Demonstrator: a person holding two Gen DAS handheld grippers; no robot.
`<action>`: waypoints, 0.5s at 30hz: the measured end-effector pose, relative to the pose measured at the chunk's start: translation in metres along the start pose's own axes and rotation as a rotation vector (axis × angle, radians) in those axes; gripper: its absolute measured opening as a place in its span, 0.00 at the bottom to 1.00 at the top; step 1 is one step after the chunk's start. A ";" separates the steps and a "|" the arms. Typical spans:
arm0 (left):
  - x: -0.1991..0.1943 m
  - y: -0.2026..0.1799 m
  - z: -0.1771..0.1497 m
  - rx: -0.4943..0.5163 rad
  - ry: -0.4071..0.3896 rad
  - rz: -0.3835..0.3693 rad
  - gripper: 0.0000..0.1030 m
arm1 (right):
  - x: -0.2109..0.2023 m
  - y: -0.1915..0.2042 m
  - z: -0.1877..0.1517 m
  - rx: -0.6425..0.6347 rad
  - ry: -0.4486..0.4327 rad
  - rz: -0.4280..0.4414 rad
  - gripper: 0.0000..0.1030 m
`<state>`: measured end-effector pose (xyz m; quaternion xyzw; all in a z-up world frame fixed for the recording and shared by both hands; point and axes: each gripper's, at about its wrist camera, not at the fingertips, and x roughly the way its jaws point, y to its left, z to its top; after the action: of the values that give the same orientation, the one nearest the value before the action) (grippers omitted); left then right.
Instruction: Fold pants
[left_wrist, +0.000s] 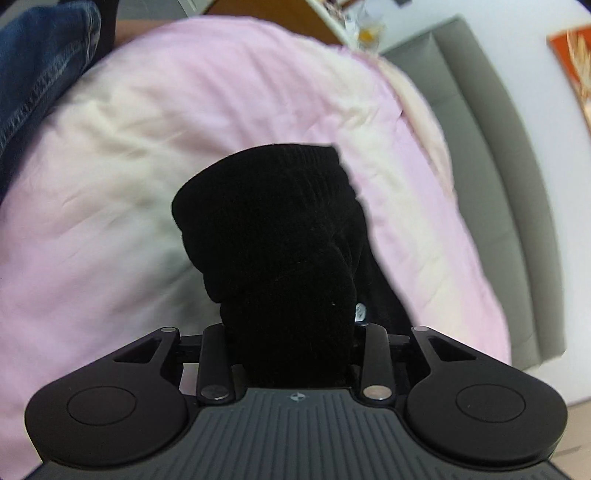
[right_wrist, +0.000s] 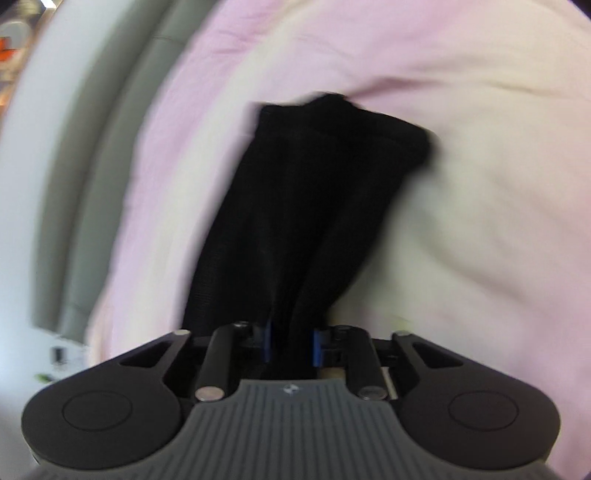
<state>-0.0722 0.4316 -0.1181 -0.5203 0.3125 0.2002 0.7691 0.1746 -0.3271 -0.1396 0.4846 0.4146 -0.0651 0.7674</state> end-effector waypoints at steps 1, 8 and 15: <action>0.005 0.006 -0.001 -0.001 0.012 0.008 0.40 | -0.003 -0.010 -0.003 0.051 -0.007 -0.022 0.15; 0.012 0.009 0.004 -0.076 0.012 0.013 0.48 | -0.059 0.021 0.003 -0.093 -0.233 -0.120 0.36; 0.006 0.017 0.001 -0.107 -0.004 0.006 0.51 | -0.034 0.039 0.038 -0.191 -0.316 -0.163 0.49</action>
<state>-0.0787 0.4391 -0.1333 -0.5593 0.3012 0.2202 0.7403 0.1935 -0.3478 -0.0818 0.3584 0.3313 -0.1627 0.8575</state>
